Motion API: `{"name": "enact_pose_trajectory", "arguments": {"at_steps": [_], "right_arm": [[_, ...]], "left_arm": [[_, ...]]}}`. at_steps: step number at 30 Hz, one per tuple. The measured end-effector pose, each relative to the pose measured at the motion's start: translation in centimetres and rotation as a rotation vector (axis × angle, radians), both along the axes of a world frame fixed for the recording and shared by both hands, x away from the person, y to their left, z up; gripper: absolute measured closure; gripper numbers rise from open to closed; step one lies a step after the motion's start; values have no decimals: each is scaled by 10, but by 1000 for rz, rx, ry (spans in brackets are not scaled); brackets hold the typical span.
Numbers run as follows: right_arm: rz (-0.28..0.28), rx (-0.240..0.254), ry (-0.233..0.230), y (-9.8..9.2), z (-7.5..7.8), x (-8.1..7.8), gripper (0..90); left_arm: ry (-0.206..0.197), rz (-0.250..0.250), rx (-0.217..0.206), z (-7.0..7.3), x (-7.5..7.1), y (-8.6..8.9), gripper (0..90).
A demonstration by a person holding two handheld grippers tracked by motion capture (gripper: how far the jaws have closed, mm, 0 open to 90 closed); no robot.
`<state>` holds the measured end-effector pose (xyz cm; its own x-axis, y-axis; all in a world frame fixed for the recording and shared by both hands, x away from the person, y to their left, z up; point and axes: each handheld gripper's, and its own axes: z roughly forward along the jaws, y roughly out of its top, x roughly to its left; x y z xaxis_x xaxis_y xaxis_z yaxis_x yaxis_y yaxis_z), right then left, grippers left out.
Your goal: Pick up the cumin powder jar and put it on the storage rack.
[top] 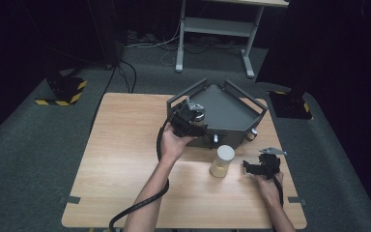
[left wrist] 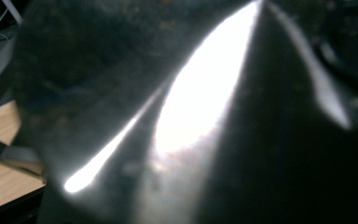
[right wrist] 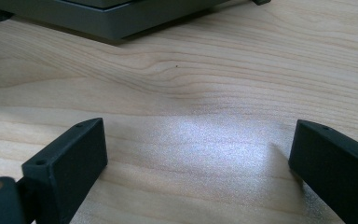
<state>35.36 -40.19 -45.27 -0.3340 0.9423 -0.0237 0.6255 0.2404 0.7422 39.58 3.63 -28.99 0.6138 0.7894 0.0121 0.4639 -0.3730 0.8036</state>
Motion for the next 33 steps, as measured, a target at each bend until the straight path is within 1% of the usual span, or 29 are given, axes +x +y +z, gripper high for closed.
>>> {"name": "enact_pose_trajectory", "arguments": {"at_steps": [2, 4, 5, 8, 9, 10, 11, 15, 16, 19, 22, 23, 24, 26, 28, 32, 33], "right_arm": [[0, 0, 0, 0, 0, 0, 33], [0, 0, 0, 0, 0, 0, 33], [0, 0, 0, 0, 0, 0, 33], [5, -1, -1, 0, 0, 0, 33], [5, -1, -1, 0, 0, 0, 33], [5, -1, -1, 0, 0, 0, 33], [5, -1, -1, 0, 0, 0, 33], [5, -1, -1, 0, 0, 0, 33], [5, -1, -1, 0, 0, 0, 33], [5, -1, 0, 0, 0, 0, 33], [12, -1, -2, -1, 0, 0, 35], [12, -1, -2, -1, 0, 0, 35], [14, -2, -1, -1, 0, 0, 35], [14, -1, -1, -1, 0, 0, 35], [14, -1, -1, -1, 0, 0, 35], [14, -1, -1, -1, 0, 0, 36], [15, -1, -2, -1, 0, 0, 37]], "left_arm": [[4, 9, -2, 2, 7, -4, 316], [17, 23, -20, 2, 16, -5, 315], [17, 23, -20, 2, 16, -5, 316], [34, 55, -28, 1, 29, -11, 316], [34, 55, -28, 1, 29, -11, 316], [35, 74, -19, -1, 34, -16, 316], [35, 74, -19, -1, 34, -16, 316], [42, 111, -5, -6, 46, -26, 316], [44, 120, -7, -7, 49, -28, 316], [44, 128, -1, -8, 52, -31, 316], [45, 159, -10, -12, 58, -33, 316], [45, 159, -10, -12, 58, -33, 316], [45, 169, -11, -14, 60, -35, 316], [47, 173, -10, -15, 61, -35, 316], [48, 180, 0, -19, 64, -38, 316], [52, 190, -5, -24, 66, -39, 316], [47, 191, -5, -27, 66, -40, 316]]}}
